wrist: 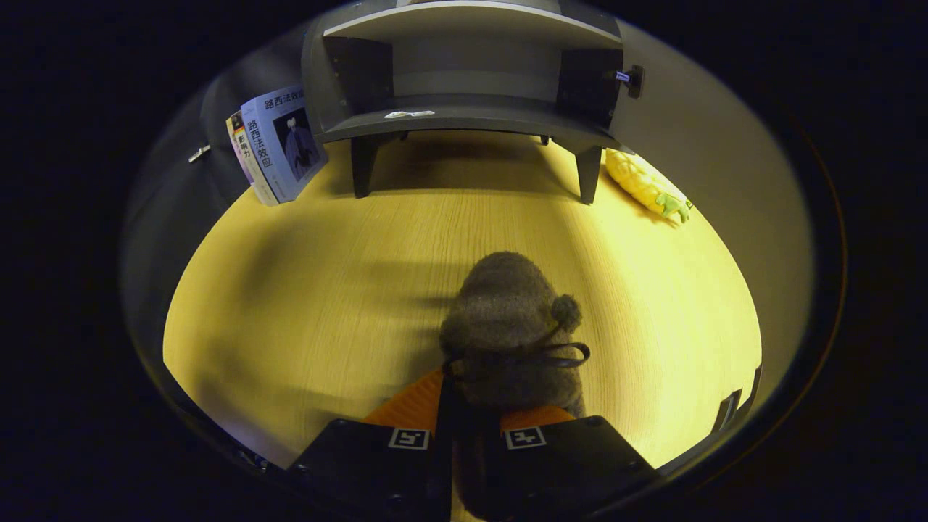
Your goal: Open the shoe cabinet door, grab the shoes and put them into the shoe cabinet, then close the shoe cabinet door.
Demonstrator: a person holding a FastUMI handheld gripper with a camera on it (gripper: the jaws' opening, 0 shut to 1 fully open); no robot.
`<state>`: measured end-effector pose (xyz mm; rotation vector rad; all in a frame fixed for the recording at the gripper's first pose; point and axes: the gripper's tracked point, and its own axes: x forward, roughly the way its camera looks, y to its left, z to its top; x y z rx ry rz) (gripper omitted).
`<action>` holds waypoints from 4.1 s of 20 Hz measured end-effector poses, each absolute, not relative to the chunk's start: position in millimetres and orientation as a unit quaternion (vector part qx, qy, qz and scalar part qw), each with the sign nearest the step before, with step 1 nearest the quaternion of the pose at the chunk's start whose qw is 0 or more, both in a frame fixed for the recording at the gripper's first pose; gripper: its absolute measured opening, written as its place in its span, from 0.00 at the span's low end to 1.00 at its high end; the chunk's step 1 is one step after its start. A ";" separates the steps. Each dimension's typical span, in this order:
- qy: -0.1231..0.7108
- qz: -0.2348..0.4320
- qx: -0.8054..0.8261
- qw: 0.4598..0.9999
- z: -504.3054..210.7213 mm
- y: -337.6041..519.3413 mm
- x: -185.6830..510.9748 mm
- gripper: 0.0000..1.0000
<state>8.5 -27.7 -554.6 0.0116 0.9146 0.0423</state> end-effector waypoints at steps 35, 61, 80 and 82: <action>0.218 -0.017 0.006 0.976 -350.5 -41.5 42.0 0.05; 0.141 -0.005 0.005 0.990 -90.5 -41.4 188.6 0.05; 0.291 0.014 0.020 0.956 -161.5 -50.5 397.4 0.04; 0.298 0.009 0.023 0.954 -178.6 -52.5 415.9 0.04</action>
